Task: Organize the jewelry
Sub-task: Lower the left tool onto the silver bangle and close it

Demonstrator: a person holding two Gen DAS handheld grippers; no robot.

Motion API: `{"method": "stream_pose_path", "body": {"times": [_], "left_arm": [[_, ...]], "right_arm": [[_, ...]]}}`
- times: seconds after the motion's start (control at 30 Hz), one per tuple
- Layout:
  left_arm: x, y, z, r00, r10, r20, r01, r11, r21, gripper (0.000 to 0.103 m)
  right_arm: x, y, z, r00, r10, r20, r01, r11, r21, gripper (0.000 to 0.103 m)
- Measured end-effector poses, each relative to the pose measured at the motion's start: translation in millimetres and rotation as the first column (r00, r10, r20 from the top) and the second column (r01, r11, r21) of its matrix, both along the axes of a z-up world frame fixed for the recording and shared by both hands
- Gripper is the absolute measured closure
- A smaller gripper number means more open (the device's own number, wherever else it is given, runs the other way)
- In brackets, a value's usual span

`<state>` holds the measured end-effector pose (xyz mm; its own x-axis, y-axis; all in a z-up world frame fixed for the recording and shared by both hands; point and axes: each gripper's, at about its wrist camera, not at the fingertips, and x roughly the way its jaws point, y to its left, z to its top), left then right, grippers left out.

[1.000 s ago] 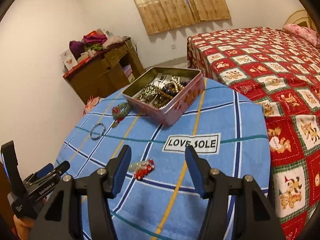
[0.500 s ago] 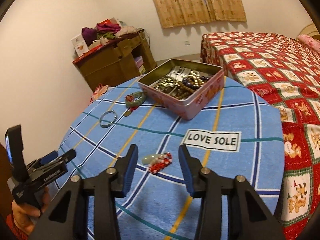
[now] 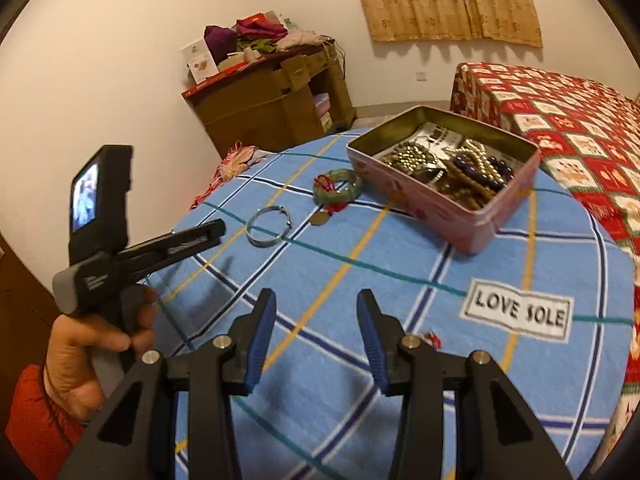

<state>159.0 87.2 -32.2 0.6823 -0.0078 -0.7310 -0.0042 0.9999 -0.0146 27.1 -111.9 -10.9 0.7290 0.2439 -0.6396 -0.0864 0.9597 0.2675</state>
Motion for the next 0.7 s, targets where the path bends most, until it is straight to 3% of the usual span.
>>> {"method": "stream_pose_path", "body": {"times": [0.17,0.27,0.3,0.37,0.5,0.7], "left_arm": [[24.8,-10.0,-12.8,0.999,0.005,-0.032,-0.005,1.0,-0.011,0.027],[34.7,-17.2,-22.0,0.998,-0.011,-0.067,0.008,0.999,-0.04,0.041],[36.4,-19.5,-24.8,0.997,-0.014,-0.075,0.011,0.999,-0.039,0.05],[37.2,-26.0,-26.3,0.998,-0.02,-0.061,0.02,1.0,0.01,0.055],[39.6,-26.3,-23.1,0.997,-0.055,-0.054,0.054,0.999,-0.006,0.099],[33.0,-14.4,-19.4,0.996,-0.084,-0.043,0.082,0.995,-0.049,0.1]], "right_arm": [[14.3,-2.4,-2.6,1.0,0.0,-0.009,0.0,1.0,0.014,0.058],[21.4,-1.1,-6.5,1.0,0.005,-0.022,-0.005,1.0,0.007,0.058],[24.0,-1.8,-7.8,1.0,0.004,-0.027,-0.003,1.0,0.007,0.058],[29.2,-4.2,-10.0,0.999,0.0,-0.036,0.0,1.0,0.014,0.058],[41.3,-12.2,-10.5,0.999,-0.012,-0.044,0.013,1.0,0.017,0.058],[67.8,-23.7,3.8,1.0,-0.021,-0.014,0.021,1.0,0.011,0.058]]}}
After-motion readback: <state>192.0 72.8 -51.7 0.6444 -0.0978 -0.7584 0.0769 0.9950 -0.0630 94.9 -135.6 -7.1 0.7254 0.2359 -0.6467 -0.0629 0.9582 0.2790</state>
